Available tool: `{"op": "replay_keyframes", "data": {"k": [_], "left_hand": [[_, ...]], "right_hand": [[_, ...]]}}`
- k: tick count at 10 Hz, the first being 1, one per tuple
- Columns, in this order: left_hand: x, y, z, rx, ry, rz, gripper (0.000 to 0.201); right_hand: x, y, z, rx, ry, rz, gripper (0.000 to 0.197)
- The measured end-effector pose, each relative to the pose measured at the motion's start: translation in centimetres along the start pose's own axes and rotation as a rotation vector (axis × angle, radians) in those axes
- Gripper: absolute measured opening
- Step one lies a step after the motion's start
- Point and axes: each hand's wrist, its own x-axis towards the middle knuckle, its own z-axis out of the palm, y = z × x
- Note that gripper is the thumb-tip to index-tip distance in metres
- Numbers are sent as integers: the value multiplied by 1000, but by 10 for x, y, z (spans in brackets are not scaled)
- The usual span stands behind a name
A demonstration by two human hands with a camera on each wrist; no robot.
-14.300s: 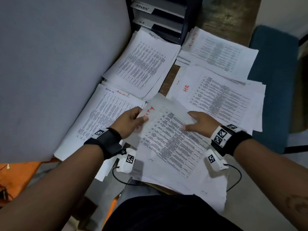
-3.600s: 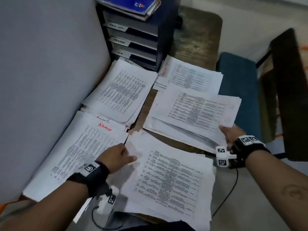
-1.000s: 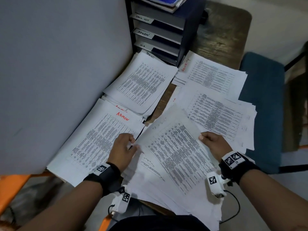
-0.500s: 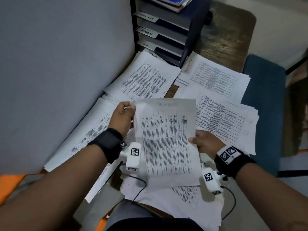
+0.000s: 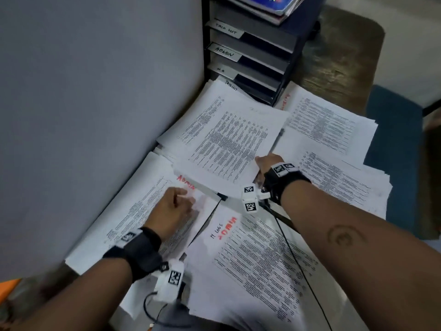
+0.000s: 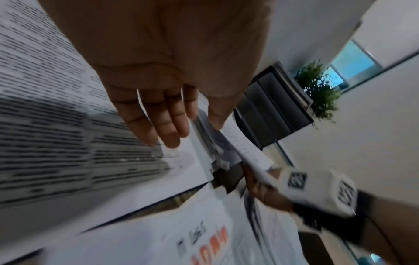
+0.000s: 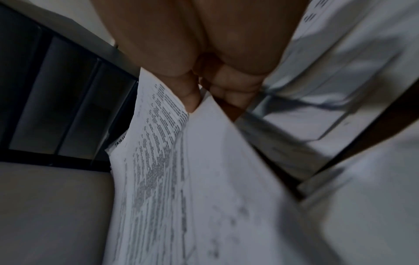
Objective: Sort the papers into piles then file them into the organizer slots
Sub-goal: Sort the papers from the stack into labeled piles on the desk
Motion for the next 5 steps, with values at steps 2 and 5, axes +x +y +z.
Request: {"op": "replay_keyframes", "data": {"k": [2,5], "left_hand": [[-13,-28,8,118,-137,-12,16],[-29,-25,34,586,-310,61,62]], "right_hand": [[17,-32,23,190,-56,73,43],[26,-45,13,434,-108,42,12]]}}
